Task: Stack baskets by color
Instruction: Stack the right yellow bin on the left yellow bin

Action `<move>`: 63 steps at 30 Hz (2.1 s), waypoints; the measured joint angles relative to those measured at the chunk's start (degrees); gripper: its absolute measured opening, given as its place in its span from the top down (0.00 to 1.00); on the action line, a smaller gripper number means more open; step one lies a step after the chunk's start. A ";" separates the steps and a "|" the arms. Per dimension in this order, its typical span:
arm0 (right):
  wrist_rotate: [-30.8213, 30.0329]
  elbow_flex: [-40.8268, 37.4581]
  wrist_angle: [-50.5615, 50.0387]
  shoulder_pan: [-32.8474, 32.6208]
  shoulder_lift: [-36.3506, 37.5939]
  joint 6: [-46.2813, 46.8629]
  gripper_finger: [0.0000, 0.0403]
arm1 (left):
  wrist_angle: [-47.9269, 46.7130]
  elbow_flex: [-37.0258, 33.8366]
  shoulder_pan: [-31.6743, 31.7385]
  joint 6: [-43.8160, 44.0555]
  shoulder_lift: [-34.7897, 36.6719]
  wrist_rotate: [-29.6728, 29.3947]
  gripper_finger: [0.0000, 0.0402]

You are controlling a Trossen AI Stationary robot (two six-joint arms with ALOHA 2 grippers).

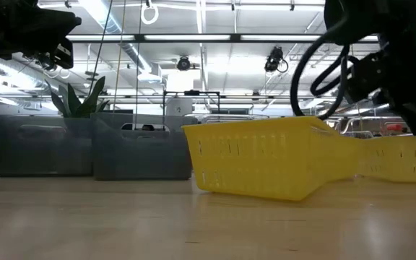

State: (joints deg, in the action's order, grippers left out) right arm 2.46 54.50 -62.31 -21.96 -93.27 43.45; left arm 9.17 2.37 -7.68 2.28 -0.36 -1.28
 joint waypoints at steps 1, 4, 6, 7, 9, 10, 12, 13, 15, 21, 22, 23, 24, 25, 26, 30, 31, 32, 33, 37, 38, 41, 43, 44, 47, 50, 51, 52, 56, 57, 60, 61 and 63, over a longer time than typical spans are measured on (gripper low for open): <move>0.00 -0.58 0.78 -0.02 0.02 -0.93 0.67 | 0.00 0.00 0.00 0.01 0.02 0.00 0.93; 0.17 -1.88 3.14 -0.06 0.02 -3.04 0.74 | 0.00 0.00 0.00 0.00 0.01 0.00 0.94; 0.17 -2.31 3.83 -0.04 0.00 -3.18 0.80 | 0.00 0.00 0.00 0.00 0.01 0.00 0.94; 0.17 -2.44 3.91 -0.04 0.00 -3.18 0.83 | 0.00 0.00 0.00 0.00 0.01 0.00 0.93; 0.22 -2.55 3.94 -0.06 0.01 -3.18 0.88 | 0.00 0.00 0.00 0.00 0.02 0.00 0.93; 0.23 -2.55 4.04 -0.07 0.02 -3.19 0.92 | -0.02 0.00 0.00 0.00 0.02 0.00 0.92; 0.66 -2.55 4.04 -0.04 0.02 -3.14 0.97 | 0.00 0.00 0.00 0.00 0.02 0.00 0.92; 1.05 -2.55 4.07 -0.04 0.02 -3.08 0.98 | 0.00 0.00 0.00 0.00 0.01 0.00 0.91; 1.94 -2.55 4.23 -0.07 0.02 -2.45 0.97 | 0.00 0.00 0.00 0.00 0.01 0.00 0.91; 5.61 -2.47 4.32 -0.07 0.04 -1.58 0.99 | 0.00 0.00 -0.01 0.00 0.01 0.00 0.93; 6.13 -2.24 4.12 -0.09 0.04 -1.57 0.99 | 0.00 0.00 -0.01 0.00 0.00 0.00 0.93; 6.34 -1.88 3.82 -0.16 0.04 -1.56 0.99 | 0.00 0.00 0.00 0.00 0.02 0.01 0.93; 6.47 -1.41 3.48 -0.25 0.04 -1.56 0.99 | 0.00 0.00 0.00 0.00 0.01 0.00 0.93; 6.55 -0.86 3.15 -0.38 0.04 -1.56 0.99 | 0.00 0.00 0.00 0.00 0.02 0.02 0.93; 6.63 -0.18 2.66 -0.48 0.04 -1.58 0.99 | 0.00 0.00 0.00 0.00 0.01 0.00 0.92; 6.79 3.16 -0.10 -1.08 0.02 -0.96 0.99 | 0.00 0.00 0.00 0.00 0.00 0.00 0.91; 6.86 4.12 -0.86 -1.23 0.02 -0.27 0.99 | 0.00 0.00 0.00 0.00 0.00 0.00 0.91; 6.88 5.07 -1.38 -1.37 0.02 0.42 0.99 | 0.00 0.00 -0.01 0.00 0.02 0.01 0.90; 6.88 6.15 -1.87 -1.56 0.02 1.29 0.99 | 0.00 0.00 0.00 0.00 0.02 0.00 0.90; 6.97 10.66 -3.90 -2.40 0.02 5.08 0.99 | 0.00 0.00 0.00 0.00 0.02 0.00 0.91; 6.95 12.04 -4.23 -2.68 0.02 6.13 0.99 | 0.00 0.00 0.00 0.00 0.01 0.00 0.92; 6.84 16.51 -6.56 -3.51 0.00 9.33 0.99 | 0.00 0.00 -0.01 0.01 0.02 0.01 0.92; 6.33 19.74 -8.02 -4.16 -0.02 11.89 0.99 | 0.00 0.00 0.00 0.00 0.02 0.00 0.92; 5.88 21.42 -8.74 -4.57 -0.02 13.02 0.99 | 0.00 0.00 0.00 0.00 0.01 0.00 0.92; 3.38 26.28 -10.20 -5.98 -0.02 16.11 0.99 | 0.00 0.00 0.00 0.00 0.02 0.01 0.91; -0.37 30.65 -10.15 -7.56 -0.02 18.42 0.99 | 0.00 0.00 -0.01 0.00 0.02 0.01 0.90; -1.83 31.91 -9.91 -8.07 -0.02 19.05 0.99 | 0.00 0.00 -0.01 0.00 0.01 0.00 0.90; -3.24 32.95 -9.33 -8.55 0.00 19.69 0.99 | 0.00 0.00 0.00 0.00 0.01 0.01 0.91; -7.16 35.51 -5.87 -9.85 0.00 21.47 0.99 | 0.00 0.00 0.00 0.00 0.00 0.00 0.92; -7.51 35.66 -4.36 -9.96 0.03 21.51 0.99 | 0.00 0.00 0.00 0.00 0.02 0.02 0.92; -7.60 35.65 -0.08 -9.99 0.02 21.46 0.99 | 0.00 0.00 0.00 0.00 0.02 0.01 0.93; -7.84 35.65 1.29 -9.97 0.01 21.36 0.99 | 0.00 0.00 0.00 0.00 0.02 0.00 0.93; -8.45 35.66 4.22 -9.97 -0.25 21.08 0.99 | 0.00 0.00 0.00 0.00 0.00 0.00 0.92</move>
State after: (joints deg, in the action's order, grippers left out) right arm -5.99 90.16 -58.09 -31.92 -93.53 64.53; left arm 9.17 2.37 -7.68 2.28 -0.36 -1.28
